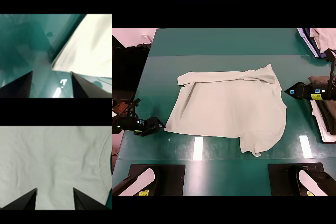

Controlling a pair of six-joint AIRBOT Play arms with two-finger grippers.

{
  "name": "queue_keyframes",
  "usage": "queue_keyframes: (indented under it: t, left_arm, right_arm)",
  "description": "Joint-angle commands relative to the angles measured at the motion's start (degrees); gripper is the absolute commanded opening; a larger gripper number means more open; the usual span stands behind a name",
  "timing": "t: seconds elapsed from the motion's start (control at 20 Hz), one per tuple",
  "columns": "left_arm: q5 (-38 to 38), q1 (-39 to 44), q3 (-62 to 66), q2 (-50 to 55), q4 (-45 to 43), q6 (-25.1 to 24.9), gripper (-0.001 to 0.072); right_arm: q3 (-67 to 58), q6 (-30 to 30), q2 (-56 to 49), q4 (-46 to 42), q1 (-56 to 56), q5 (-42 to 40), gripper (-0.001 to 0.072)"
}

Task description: Fold the shirts.

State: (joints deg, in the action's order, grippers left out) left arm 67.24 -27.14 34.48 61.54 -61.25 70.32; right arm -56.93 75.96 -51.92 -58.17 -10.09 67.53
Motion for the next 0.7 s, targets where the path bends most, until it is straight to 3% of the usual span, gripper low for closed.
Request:
queue_keyframes:
  t: [0.0, 0.2, 0.25, 0.3, 0.4, 0.5, 0.55, 0.65]
  left_arm:
    - [-0.57, -0.87, -0.44, 3.98, 4.7, -3.43, 0.0543]
    - [-0.46, -0.09, -0.46, 4.87, 4.72, -4.35, 0.0543]
    - [-0.46, 0.96, -0.46, 4.87, 4.68, -4.61, 0.0482]
    - [-0.74, 2.27, -0.46, 4.87, 4.7, -5.42, 0.0326]
    - [-2.21, 4.24, -0.44, 4.87, 4.83, -5.81, 0.0123]
    - [-1.68, 4.61, -0.37, 4.85, 5.38, -5.75, 0.0107]
    - [-0.31, 4.61, 0.07, 4.79, 5.31, -5.84, 0.0022]
    - [1.22, 4.61, 1.77, 3.8, 5.31, -5.79, 0.0021]
  right_arm:
    - [0.02, 0.0, 0.04, 0.07, -0.02, 0.0, 0.0507]
    - [0.0, 0.0, 0.04, 0.07, -0.02, -0.04, 0.0507]
    - [0.0, 0.0, 0.04, 0.07, -0.02, -0.07, 0.0507]
    - [0.0, 0.0, 0.04, 0.04, 0.0, 0.0, 0.0507]
    - [0.0, 0.0, 0.04, 0.02, -0.02, 0.24, 0.0507]
    - [0.02, 0.02, 0.04, -0.26, -0.22, 2.23, 0.0507]
    - [0.02, 0.02, 0.04, -0.35, -0.87, 4.24, 0.0508]
    - [0.92, 0.07, 0.26, -0.42, -3.56, 9.07, 0.0507]
